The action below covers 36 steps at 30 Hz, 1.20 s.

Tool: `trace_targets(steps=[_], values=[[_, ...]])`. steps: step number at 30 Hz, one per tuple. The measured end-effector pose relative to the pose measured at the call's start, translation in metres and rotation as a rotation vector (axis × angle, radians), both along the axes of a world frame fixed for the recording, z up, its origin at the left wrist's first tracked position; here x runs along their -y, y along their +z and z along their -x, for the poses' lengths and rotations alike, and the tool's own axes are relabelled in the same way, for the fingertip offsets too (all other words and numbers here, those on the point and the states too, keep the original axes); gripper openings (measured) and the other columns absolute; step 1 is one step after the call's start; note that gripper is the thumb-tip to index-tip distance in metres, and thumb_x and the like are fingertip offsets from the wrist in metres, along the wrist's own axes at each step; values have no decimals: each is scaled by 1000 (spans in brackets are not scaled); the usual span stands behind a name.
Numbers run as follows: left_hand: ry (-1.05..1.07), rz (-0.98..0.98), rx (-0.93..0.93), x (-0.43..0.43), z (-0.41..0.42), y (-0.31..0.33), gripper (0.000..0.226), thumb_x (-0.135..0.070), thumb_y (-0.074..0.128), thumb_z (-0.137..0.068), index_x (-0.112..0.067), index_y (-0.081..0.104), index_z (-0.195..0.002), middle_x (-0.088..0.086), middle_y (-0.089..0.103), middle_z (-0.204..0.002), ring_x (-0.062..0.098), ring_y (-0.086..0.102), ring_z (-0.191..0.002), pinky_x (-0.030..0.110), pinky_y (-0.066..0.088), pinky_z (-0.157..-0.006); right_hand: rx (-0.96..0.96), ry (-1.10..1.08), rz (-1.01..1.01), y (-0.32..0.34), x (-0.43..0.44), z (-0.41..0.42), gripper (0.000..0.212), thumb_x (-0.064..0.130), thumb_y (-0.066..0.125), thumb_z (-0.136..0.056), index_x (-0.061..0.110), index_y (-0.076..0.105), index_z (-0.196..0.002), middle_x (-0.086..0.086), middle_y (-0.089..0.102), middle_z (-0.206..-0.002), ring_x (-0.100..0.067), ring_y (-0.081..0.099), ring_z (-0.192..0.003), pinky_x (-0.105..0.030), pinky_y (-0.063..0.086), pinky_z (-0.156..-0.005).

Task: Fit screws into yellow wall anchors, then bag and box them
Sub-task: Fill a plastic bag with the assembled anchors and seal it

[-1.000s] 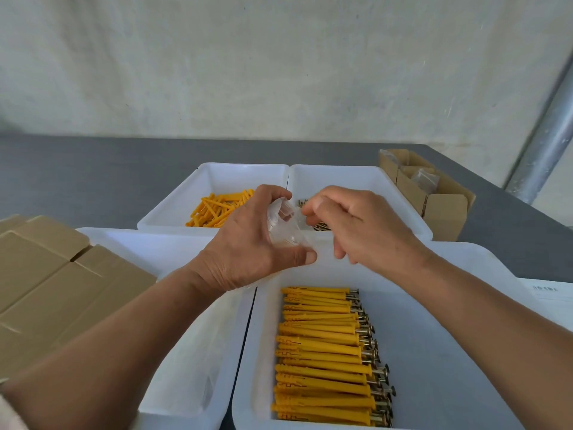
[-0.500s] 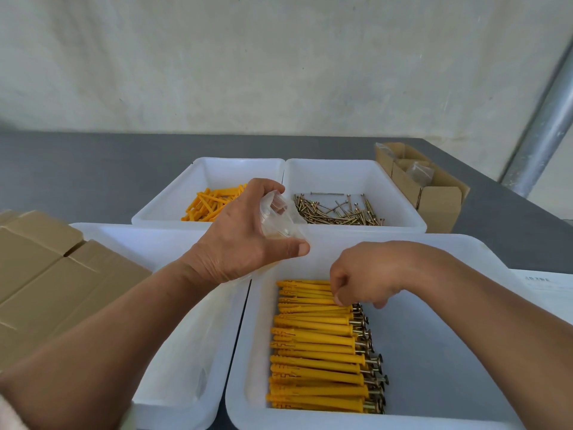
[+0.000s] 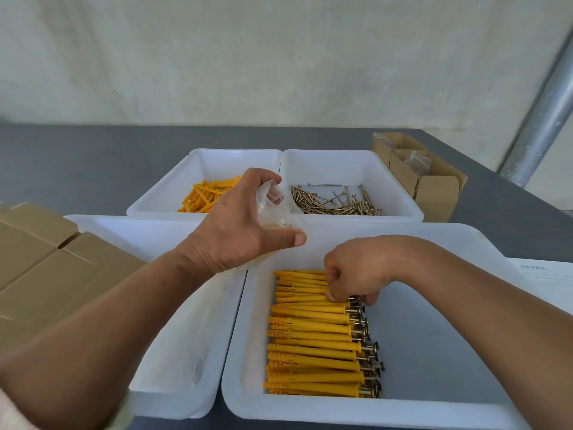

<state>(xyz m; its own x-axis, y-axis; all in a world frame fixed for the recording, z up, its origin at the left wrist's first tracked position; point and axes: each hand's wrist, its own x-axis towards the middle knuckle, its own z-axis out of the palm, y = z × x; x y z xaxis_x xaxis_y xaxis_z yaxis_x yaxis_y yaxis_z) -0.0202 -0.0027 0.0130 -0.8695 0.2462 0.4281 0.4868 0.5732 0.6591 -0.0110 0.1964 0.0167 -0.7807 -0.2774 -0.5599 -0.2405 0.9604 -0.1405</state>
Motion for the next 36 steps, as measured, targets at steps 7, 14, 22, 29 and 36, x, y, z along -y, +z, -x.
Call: trace_targets(steps=[7,14,22,29,36], values=[[-11,-11,2,0,0,0,94,-67,74,-45,-25,46,-124,-16,58,-106,10,57,-106,25,46,-91,13,-30,38,0,1,0,37,35,58,-97,5,59,-118,-13,63,-114,-15,64,-73,-17,50,-57],[0,5,-2,0,2,-1,87,-57,81,-50,-26,46,-124,-17,58,-106,10,57,-107,23,45,-92,14,-27,73,-1,0,2,36,32,61,-95,6,61,-120,-11,64,-112,-13,62,-73,-17,52,-59],[-10,2,-2,1,1,0,94,-67,74,-46,-25,46,-125,-16,58,-107,11,58,-107,32,48,-94,27,-3,87,-2,1,4,29,17,61,-94,11,63,-122,-13,66,-112,-14,60,-73,-20,52,-62],[-10,12,-7,1,1,0,93,-68,74,-46,-26,46,-125,-18,57,-107,11,58,-107,33,48,-95,65,-38,89,-5,2,6,29,11,59,-92,2,65,-119,-18,67,-112,-16,61,-70,-21,54,-62],[-11,8,-1,1,1,0,92,-68,73,-46,-27,45,-124,-19,56,-106,8,57,-107,21,45,-89,-11,-59,61,-10,7,5,34,30,58,-96,3,65,-115,-7,62,-86,-17,63,-66,-21,51,-56]])
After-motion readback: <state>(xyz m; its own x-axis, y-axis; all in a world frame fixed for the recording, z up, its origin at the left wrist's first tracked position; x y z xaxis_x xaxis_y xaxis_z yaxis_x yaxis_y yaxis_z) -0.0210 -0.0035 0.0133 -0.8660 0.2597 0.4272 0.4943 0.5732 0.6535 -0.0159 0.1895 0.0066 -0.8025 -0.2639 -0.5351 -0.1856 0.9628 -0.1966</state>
